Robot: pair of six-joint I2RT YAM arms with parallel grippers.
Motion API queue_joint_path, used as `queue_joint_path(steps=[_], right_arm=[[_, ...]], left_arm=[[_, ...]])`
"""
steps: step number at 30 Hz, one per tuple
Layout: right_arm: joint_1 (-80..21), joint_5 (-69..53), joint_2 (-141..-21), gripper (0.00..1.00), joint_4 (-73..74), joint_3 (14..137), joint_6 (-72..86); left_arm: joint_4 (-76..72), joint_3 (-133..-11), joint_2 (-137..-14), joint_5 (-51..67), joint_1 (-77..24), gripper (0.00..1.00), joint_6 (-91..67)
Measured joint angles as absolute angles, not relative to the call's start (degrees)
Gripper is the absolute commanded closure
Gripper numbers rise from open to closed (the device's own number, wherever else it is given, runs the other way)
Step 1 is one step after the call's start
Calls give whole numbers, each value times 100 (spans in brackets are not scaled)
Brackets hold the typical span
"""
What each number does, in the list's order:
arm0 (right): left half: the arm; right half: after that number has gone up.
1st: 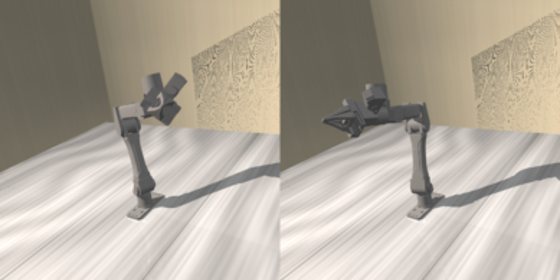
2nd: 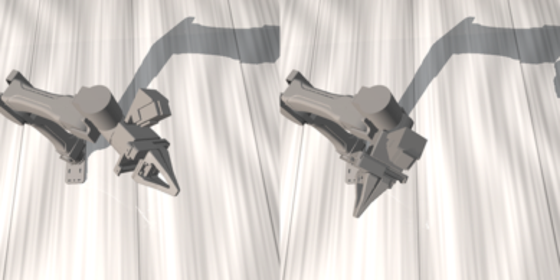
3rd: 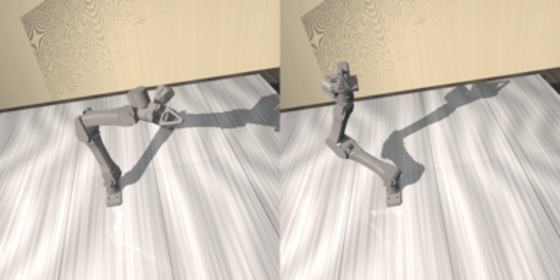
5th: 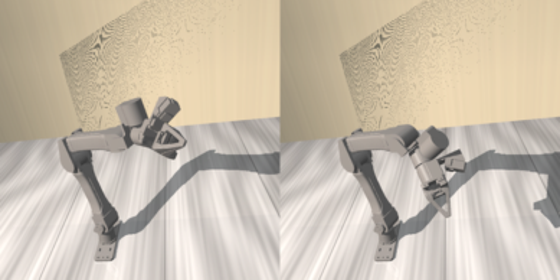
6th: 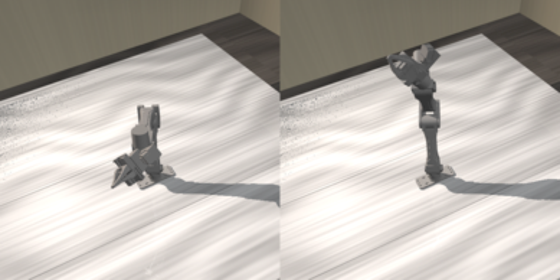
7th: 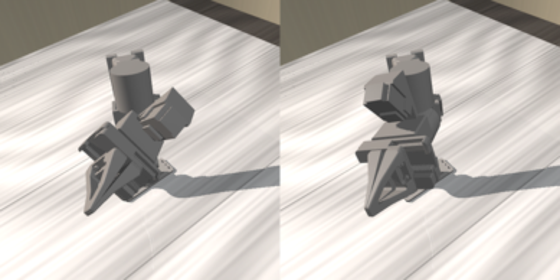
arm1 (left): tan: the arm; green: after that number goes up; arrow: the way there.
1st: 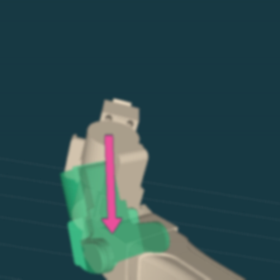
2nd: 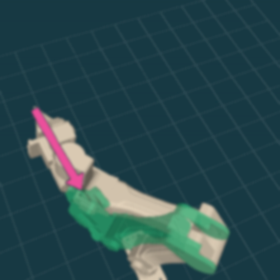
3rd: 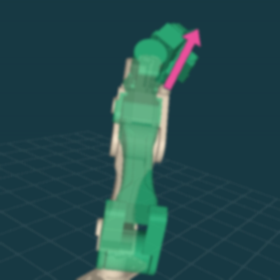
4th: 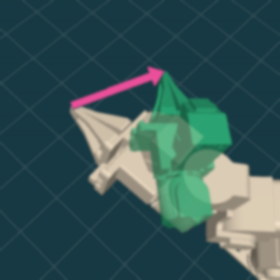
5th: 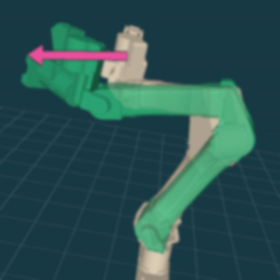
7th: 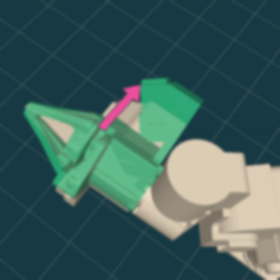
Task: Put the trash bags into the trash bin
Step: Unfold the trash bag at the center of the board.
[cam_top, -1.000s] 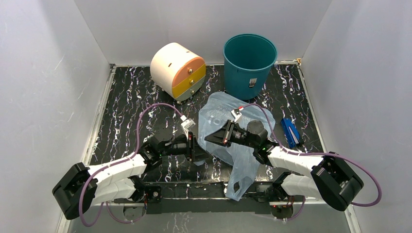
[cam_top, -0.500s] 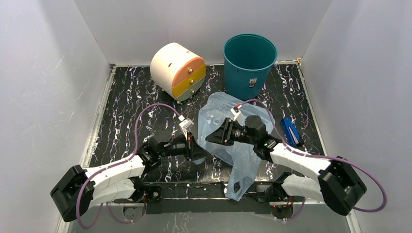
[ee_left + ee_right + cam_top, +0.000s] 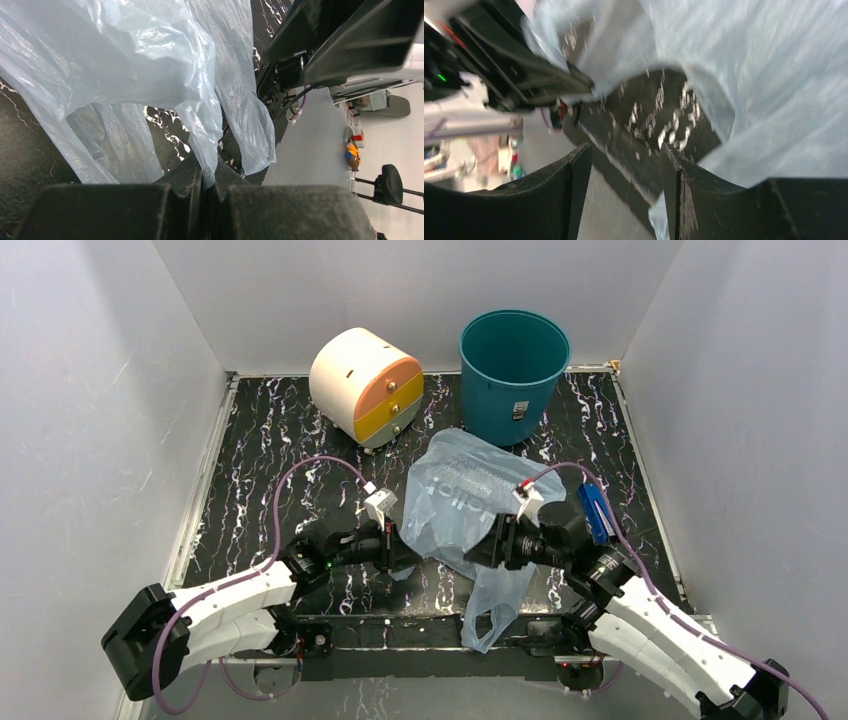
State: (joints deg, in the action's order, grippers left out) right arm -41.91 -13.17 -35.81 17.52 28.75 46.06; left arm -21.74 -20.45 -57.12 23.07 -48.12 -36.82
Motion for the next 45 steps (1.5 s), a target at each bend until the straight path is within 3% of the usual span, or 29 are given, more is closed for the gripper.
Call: queue_joint_path(steps=[8, 21, 36, 45], right_arm=[[-4278, -2617, -4195, 39, 2543, 2359, 4464], [-5935, -2235, -4871, 39, 2912, 2823, 4248], [-7564, -353, -5564, 42, 2119, 2438, 4628], [-8827, 980, -6020, 51, 943, 2180, 4565]], left_arm=[[-2161, -2043, -5771, 2270, -4812, 100, -3618], [-1907, -2043, -5765, 2062, -4812, 100, -3577], [-1826, -2150, -5721, 2071, -4812, 100, -3531], [-1839, -2147, -5712, 2053, -4812, 100, -3583]])
